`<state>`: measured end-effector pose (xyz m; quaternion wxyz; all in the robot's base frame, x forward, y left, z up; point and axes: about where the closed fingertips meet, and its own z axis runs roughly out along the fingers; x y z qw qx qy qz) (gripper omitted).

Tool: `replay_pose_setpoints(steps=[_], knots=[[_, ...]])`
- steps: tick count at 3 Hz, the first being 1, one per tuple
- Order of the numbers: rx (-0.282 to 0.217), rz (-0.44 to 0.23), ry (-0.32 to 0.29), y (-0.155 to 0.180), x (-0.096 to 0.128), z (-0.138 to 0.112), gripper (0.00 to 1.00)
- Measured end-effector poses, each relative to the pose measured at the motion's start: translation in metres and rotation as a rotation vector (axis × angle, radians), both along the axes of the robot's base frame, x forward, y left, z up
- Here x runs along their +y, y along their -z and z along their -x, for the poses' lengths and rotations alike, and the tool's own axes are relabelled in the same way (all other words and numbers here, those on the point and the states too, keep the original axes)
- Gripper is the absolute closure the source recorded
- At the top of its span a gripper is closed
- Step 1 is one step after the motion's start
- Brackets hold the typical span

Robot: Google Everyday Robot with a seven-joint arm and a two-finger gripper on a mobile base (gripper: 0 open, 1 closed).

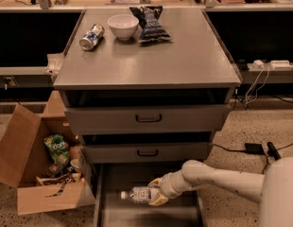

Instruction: Pick blue plastic bottle from bottom drawer and place on counter

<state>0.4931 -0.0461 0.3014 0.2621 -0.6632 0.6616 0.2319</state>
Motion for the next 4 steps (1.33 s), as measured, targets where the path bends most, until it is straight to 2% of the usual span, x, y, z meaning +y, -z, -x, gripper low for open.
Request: replay_pose_setpoints(steps=[1,2,3,4], knots=[[-0.036,-0.074,-0.088,-0.067,0.031,0.012,1.0],[-0.09,-0.098,-0.167,-0.127,0.056,0.033,1.0],[-0.175,-0.049,-0.216,-0.175,0.072,0.049,1.0],[-0.206,-0.026,-0.219,-0.187,0.069,0.047,1.0]])
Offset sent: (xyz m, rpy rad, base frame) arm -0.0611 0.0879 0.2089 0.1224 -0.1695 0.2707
